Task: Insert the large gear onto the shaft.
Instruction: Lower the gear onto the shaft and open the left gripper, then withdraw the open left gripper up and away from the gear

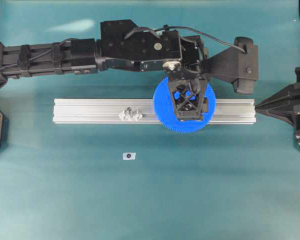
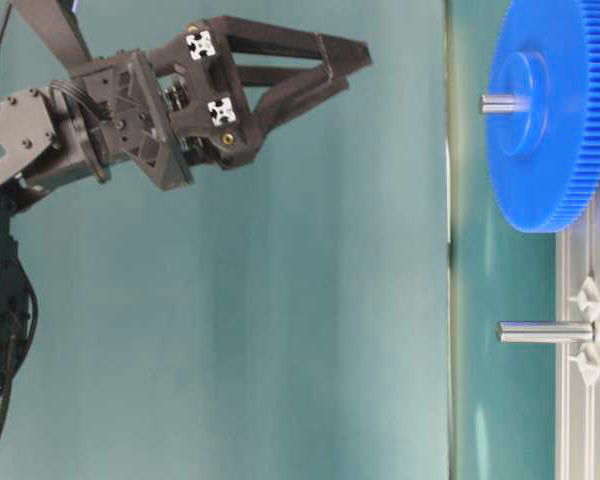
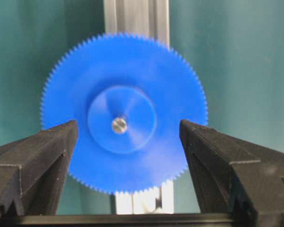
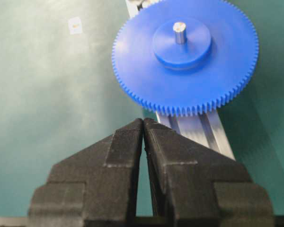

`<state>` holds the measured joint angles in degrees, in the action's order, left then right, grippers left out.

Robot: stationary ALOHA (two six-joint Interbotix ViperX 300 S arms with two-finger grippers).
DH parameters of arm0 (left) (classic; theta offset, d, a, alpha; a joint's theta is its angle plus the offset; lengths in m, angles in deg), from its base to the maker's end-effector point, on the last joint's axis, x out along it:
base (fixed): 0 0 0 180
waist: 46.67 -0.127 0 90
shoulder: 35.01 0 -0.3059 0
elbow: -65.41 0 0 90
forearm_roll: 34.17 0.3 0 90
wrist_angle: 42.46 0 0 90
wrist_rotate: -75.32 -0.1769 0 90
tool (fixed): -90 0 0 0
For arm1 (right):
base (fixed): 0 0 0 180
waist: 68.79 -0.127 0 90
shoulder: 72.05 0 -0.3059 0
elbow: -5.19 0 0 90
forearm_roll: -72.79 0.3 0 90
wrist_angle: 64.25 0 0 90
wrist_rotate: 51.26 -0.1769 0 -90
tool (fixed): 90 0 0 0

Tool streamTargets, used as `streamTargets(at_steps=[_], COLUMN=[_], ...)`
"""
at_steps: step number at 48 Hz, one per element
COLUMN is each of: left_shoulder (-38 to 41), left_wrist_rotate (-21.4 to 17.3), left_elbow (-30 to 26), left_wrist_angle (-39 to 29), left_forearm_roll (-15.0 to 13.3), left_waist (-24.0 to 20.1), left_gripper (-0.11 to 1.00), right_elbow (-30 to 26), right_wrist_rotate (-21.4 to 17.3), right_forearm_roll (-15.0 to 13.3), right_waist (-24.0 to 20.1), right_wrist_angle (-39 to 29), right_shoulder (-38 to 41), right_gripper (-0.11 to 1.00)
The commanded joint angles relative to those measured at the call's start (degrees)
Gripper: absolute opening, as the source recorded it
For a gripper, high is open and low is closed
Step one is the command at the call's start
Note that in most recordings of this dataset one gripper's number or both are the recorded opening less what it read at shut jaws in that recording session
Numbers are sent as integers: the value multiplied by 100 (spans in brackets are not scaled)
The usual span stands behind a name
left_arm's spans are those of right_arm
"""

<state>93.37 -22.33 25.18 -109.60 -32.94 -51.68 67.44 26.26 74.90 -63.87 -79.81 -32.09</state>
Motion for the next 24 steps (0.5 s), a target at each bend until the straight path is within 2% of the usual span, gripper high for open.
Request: streamTargets(at_steps=[1, 8, 16, 24], left_shoulder=[-396, -615, -967, -1274], left_wrist_rotate=[62, 132, 193, 492], left_elbow=[18, 281, 853, 1362], left_wrist_angle=[62, 272, 694, 958], left_forearm_roll=[0, 0, 0, 0], left_waist=[26, 26, 70, 79], left_gripper=[83, 83, 83, 83], right_elbow=[-62, -62, -62, -62], right_wrist_rotate=[-62, -62, -62, -62], right_forearm_roll=[0, -9, 0, -9], right_waist=[9, 9, 9, 9], right_wrist_angle=[70, 62, 26, 18], right_shoulder=[26, -35, -123, -167], right_gripper=[14, 14, 14, 14])
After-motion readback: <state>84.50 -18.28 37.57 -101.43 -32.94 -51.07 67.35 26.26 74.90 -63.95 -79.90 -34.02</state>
